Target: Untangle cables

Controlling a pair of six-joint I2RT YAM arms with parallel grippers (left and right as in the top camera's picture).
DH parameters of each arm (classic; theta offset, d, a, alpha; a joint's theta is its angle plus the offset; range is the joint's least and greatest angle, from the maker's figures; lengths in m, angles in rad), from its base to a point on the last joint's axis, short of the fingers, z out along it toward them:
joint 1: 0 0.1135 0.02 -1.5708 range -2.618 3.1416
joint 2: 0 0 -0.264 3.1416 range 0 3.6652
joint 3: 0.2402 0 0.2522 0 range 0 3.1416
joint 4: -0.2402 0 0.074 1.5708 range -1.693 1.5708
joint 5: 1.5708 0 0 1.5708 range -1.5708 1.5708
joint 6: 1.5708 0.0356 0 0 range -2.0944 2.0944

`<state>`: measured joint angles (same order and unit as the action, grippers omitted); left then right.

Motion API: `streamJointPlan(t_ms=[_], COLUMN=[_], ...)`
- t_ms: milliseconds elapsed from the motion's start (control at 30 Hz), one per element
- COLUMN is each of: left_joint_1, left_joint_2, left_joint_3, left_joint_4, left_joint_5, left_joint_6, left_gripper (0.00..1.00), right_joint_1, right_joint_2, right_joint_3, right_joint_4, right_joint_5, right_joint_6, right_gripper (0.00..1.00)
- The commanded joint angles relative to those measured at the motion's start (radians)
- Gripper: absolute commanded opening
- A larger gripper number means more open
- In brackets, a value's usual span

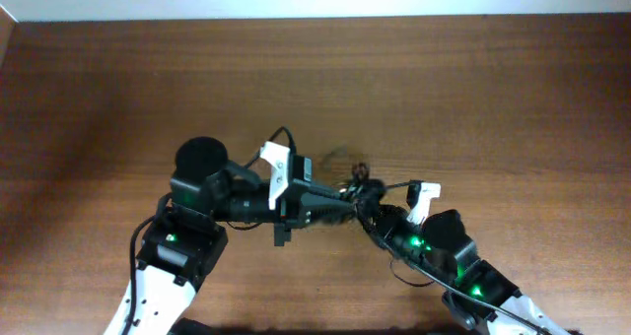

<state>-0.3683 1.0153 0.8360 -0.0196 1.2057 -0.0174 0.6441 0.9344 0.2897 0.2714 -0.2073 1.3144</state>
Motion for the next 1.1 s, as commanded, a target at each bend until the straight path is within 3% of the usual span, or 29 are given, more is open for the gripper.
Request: streamJointPlan(t_ms=[0,33,133,167,200,267,333,433,500,567,600,633,700,867,900,933,1000,1067], left_joint_1=[0.064,0.070,0.070,0.070,0.070,0.070,0.070,0.069,0.066,0.046,0.027,0.003,-0.004,-0.004,-0.004,-0.004,-0.002,-0.002], left_joint_2=[-0.008,-0.003,0.052,0.097,0.122,0.230,0.331,0.394,0.394,0.399,0.401,0.401,0.410,0.545,0.634,0.677,0.683,0.640], left_joint_3=[0.019,0.019,0.019,0.019,0.019,0.019,0.019,0.019,0.019,0.016,0.016,0.016,0.016,0.016,0.016,0.016,0.017,0.018], left_joint_4=[-0.091,-0.144,-0.276,-0.338,-0.364,-0.412,-0.447,-0.497,-0.587,-0.607,-0.611,-0.615,-0.666,-0.597,-0.525,-0.512,-0.512,-0.494], left_joint_5=[-0.243,-0.352,-0.492,-0.534,-0.562,-0.595,-0.716,-0.740,-0.823,-1.020,-1.019,-1.023,-1.154,-1.196,-1.160,-1.155,-1.135,-1.128], left_joint_6=[-0.037,-0.059,-0.117,-0.118,-0.118,-0.129,-0.319,-0.423,-0.359,-0.338,-0.281,-0.334,-0.750,-1.194,-1.217,-1.217,-1.153,-1.012], left_gripper=[0.00,0.00,0.00,0.86,0.99,0.99,0.99,0.99,0.99,0.99,0.99,0.99,0.99,0.99,0.63,0.00,0.00,0.00], right_joint_1=[0.002,0.002,0.002,0.002,0.002,0.002,0.002,0.002,0.002,0.002,0.002,0.002,0.003,0.004,0.004,0.004,0.005,0.005], right_joint_2=[-0.014,-0.026,-0.083,-0.097,-0.098,-0.098,-0.098,-0.098,-0.098,-0.098,-0.098,-0.098,-0.098,-0.097,-0.097,-0.097,-0.097,-0.097], right_joint_3=[0.004,0.004,0.004,0.004,0.004,0.004,0.006,0.073,0.281,0.449,0.503,0.571,0.613,0.613,0.613,0.613,0.613,0.612], right_joint_4=[0.036,0.074,0.099,0.099,0.099,0.043,0.039,-0.047,-0.450,-0.676,-0.740,-0.829,-0.919,-0.953,-0.957,-0.961,-0.991,-0.994], right_joint_5=[-0.094,-0.138,-0.164,-0.163,-0.163,-0.163,-0.155,-0.131,0.018,0.101,0.109,0.115,0.081,-0.162,-0.207,-0.232,-0.233,-0.221], right_joint_6=[-0.203,-0.252,-0.271,-0.271,-0.271,-0.270,-0.267,-0.356,-0.525,-0.621,-0.639,-0.639,-0.637,-0.634,-0.626,-0.626,-0.626,-0.626], right_gripper=[0.04,0.04,0.04,0.09,0.14,0.27,0.32,0.38,0.39,0.43,0.43,0.44,0.44,0.45,0.44,0.44,0.44,0.43])
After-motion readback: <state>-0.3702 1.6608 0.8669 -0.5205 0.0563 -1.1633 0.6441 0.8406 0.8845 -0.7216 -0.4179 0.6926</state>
